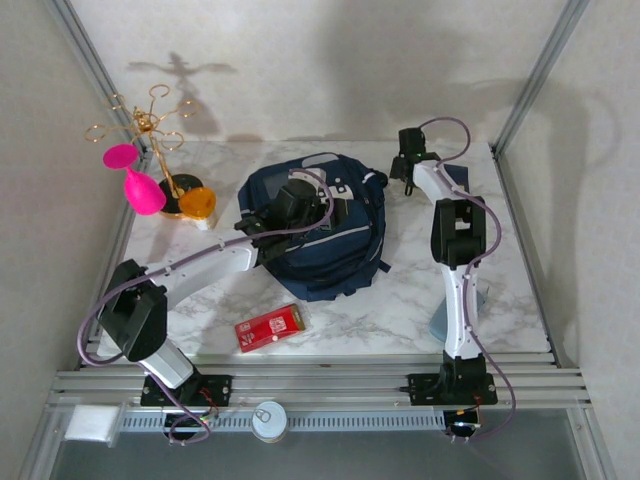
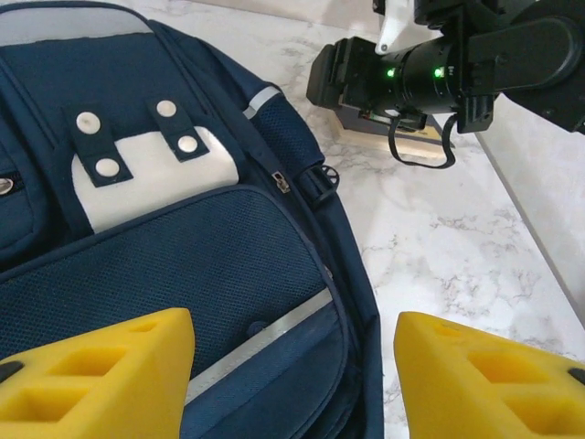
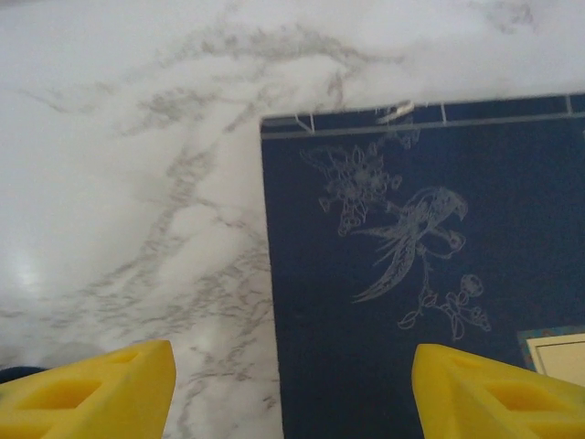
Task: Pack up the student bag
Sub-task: Close the student bag at the center of the table, then rotate the book at the middle-right of the table.
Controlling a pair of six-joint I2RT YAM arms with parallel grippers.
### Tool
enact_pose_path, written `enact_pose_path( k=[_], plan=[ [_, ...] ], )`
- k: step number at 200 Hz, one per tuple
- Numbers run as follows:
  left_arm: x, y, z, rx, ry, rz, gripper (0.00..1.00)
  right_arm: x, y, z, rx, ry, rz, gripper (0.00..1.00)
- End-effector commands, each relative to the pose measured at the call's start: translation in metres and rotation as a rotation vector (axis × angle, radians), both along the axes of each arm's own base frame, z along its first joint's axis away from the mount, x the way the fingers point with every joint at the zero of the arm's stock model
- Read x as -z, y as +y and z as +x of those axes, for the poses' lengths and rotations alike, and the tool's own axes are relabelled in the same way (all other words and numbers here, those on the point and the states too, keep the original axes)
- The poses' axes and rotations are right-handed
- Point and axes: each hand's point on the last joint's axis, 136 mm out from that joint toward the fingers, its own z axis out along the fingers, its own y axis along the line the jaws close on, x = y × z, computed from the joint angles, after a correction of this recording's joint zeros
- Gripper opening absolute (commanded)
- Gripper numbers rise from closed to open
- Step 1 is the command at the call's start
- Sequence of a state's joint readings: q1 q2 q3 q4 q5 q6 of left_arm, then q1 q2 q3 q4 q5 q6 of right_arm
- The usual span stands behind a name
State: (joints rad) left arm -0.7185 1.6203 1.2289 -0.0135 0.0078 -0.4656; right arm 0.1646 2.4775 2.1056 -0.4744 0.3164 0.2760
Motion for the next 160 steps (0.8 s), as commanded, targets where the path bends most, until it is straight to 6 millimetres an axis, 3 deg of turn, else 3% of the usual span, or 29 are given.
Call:
enact_pose_path(
  k=[1,38,70,96,135,146,160],
  plan=[
    [0.014,0.003,0.009,-0.023,0.017,-0.009,0.59,0.013,-0.013,-0.008,0.027,0.071,-0.08,0.7],
    [0.027,0.002,0.01,-0.017,0.049,-0.006,0.59,0.026,-0.029,-0.03,0.099,0.119,-0.117,0.63],
    [0.027,-0.003,0.008,0.002,0.057,-0.03,0.59,0.021,-0.043,-0.058,0.152,0.119,-0.097,0.56],
    [0.026,-0.005,0.005,0.016,0.068,-0.05,0.59,0.011,-0.06,-0.091,0.199,0.118,-0.097,0.51],
    [0.025,-0.001,-0.003,0.014,0.077,-0.071,0.59,-0.014,-0.064,-0.156,0.197,0.116,-0.061,0.51],
    [0.024,0.0,-0.006,0.015,0.074,-0.079,0.59,-0.024,-0.058,-0.162,0.173,0.088,-0.013,0.53],
    [0.024,0.002,-0.007,0.011,0.071,-0.08,0.59,-0.035,-0.048,-0.153,0.142,0.048,0.061,0.55]
  ],
)
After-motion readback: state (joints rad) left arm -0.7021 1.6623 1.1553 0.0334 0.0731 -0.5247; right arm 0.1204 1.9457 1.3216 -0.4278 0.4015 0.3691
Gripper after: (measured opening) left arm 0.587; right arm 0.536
